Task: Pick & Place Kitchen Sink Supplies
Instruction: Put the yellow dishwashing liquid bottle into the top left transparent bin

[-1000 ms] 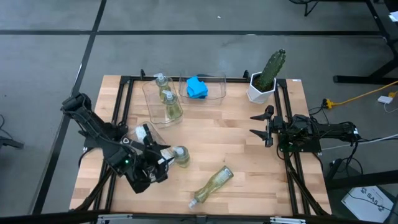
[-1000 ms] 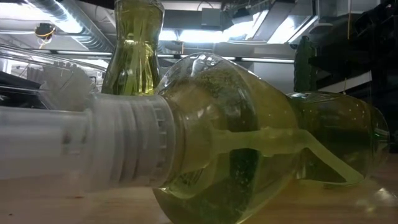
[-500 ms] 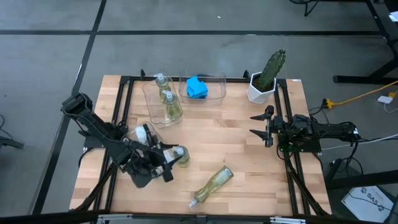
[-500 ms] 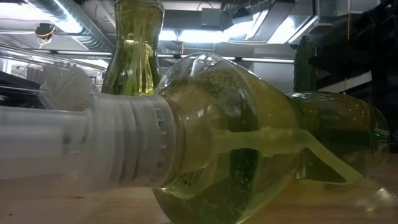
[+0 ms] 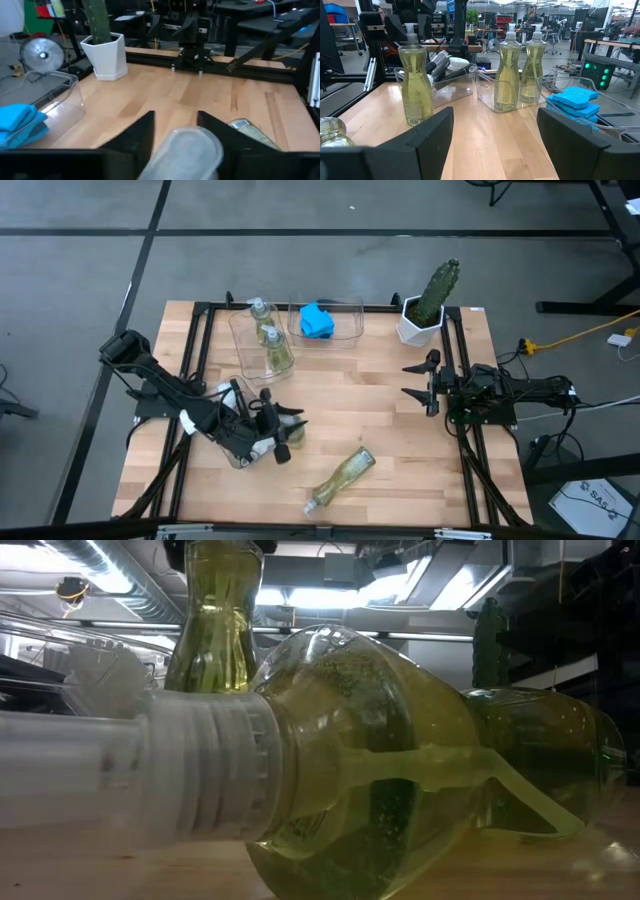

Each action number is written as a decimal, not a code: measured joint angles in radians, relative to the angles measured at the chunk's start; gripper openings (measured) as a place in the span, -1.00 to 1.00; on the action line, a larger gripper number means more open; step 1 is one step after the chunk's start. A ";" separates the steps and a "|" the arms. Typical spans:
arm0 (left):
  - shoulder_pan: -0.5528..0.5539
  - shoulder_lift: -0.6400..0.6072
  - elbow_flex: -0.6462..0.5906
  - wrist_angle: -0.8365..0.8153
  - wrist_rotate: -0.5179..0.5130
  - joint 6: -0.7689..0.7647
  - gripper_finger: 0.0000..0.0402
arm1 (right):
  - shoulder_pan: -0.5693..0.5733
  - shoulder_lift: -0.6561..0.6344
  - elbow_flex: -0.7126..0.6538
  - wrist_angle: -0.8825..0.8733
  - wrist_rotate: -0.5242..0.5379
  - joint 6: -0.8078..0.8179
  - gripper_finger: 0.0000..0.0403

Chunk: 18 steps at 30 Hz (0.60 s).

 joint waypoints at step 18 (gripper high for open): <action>0.001 -0.187 0.009 -0.015 0.000 0.219 -0.56 | 0.000 0.000 0.000 0.000 0.000 0.000 0.41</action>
